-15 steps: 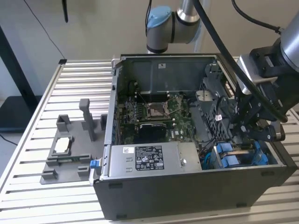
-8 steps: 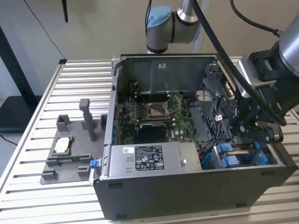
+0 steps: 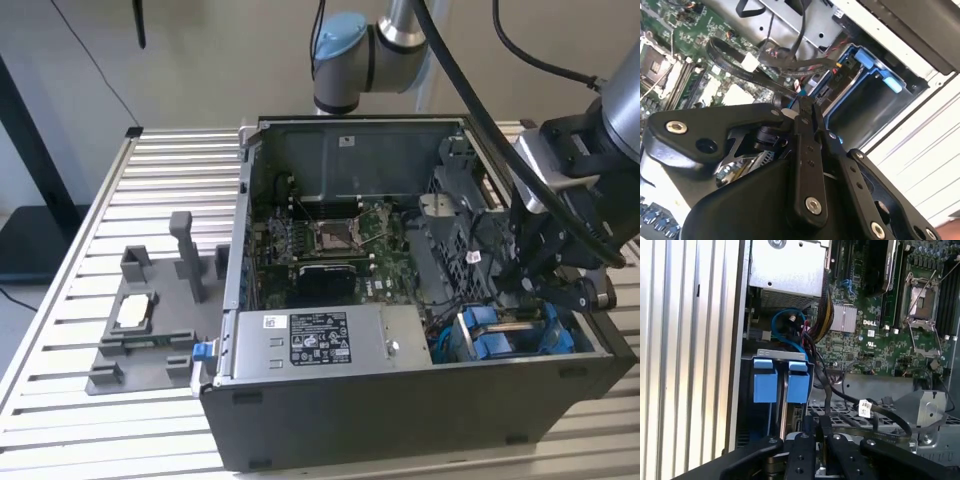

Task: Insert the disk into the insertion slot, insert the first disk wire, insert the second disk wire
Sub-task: 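Insert the second disk wire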

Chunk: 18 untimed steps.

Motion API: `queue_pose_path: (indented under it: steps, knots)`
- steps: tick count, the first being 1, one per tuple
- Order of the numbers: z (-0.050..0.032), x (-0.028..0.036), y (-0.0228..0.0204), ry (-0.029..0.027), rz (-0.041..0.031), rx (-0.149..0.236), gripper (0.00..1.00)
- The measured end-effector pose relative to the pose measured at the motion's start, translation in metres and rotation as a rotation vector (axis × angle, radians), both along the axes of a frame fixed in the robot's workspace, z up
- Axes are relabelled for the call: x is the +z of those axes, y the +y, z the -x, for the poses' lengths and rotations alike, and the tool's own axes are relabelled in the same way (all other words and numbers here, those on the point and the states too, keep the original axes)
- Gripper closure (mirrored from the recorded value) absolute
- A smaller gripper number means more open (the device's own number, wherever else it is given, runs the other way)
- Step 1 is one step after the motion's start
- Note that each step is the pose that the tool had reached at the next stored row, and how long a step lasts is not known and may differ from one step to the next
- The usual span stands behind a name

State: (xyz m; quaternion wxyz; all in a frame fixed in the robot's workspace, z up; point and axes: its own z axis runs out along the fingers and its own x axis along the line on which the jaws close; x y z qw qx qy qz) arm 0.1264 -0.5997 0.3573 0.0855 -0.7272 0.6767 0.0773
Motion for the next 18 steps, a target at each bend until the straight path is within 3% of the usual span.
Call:
queue_pose_path:
  steps: [2,5,7,12,18]
  knots:
    - [-0.0023,-0.0008,0.0017,0.0011,0.0205,0.000,0.84]
    - [-0.0047,-0.0016,0.0035,0.0036,0.0567,0.000,0.84]
    - [-0.0056,-0.0028,0.0051,0.0042,0.0745,0.000,0.84]
    - [-0.0058,-0.0106,0.0100,0.0042,0.0878,0.000,0.84]
    - [-0.0075,-0.0167,0.0102,0.0053,0.0928,-0.005,0.84]
